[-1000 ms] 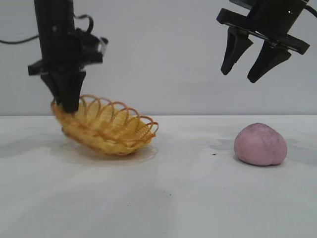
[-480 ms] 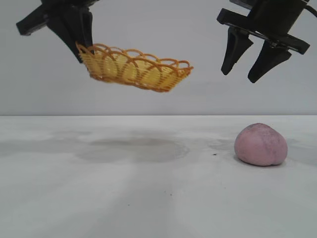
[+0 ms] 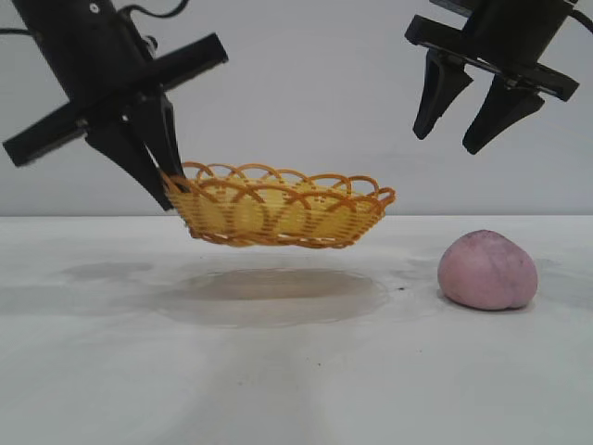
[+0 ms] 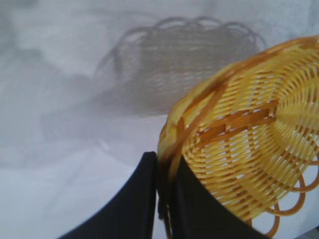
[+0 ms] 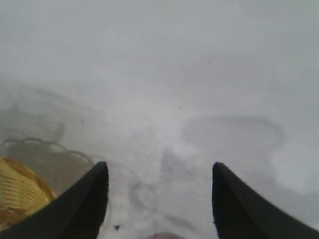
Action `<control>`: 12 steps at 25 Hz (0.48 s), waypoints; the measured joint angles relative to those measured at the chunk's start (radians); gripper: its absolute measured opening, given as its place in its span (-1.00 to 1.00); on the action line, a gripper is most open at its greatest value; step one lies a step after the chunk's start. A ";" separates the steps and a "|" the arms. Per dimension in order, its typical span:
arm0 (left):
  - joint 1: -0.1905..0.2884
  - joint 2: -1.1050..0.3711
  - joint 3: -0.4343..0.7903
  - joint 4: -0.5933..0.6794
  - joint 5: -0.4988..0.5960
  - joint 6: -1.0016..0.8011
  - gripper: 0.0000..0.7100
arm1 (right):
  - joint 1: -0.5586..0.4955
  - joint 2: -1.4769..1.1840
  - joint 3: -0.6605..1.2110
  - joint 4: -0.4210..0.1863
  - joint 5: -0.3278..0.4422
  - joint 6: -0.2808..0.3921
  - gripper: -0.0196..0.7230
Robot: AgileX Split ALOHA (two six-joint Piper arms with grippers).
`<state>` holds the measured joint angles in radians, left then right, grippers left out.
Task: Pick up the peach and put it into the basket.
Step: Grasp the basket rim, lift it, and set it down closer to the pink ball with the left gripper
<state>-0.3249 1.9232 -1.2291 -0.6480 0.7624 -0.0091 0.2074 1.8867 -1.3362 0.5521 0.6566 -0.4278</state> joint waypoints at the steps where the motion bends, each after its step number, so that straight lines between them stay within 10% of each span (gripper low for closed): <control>1: -0.002 0.010 0.000 -0.008 -0.008 0.002 -1.00 | 0.000 0.000 0.000 0.000 0.000 0.000 0.17; 9: -0.002 0.073 0.000 -0.033 -0.014 0.011 -1.00 | 0.000 0.000 0.000 0.000 0.000 -0.002 0.17; 12: -0.002 0.073 0.000 -0.038 -0.014 0.013 -0.64 | 0.000 0.000 0.000 0.001 0.000 -0.002 0.17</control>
<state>-0.3270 1.9959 -1.2291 -0.6860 0.7480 0.0035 0.2074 1.8867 -1.3362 0.5528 0.6566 -0.4294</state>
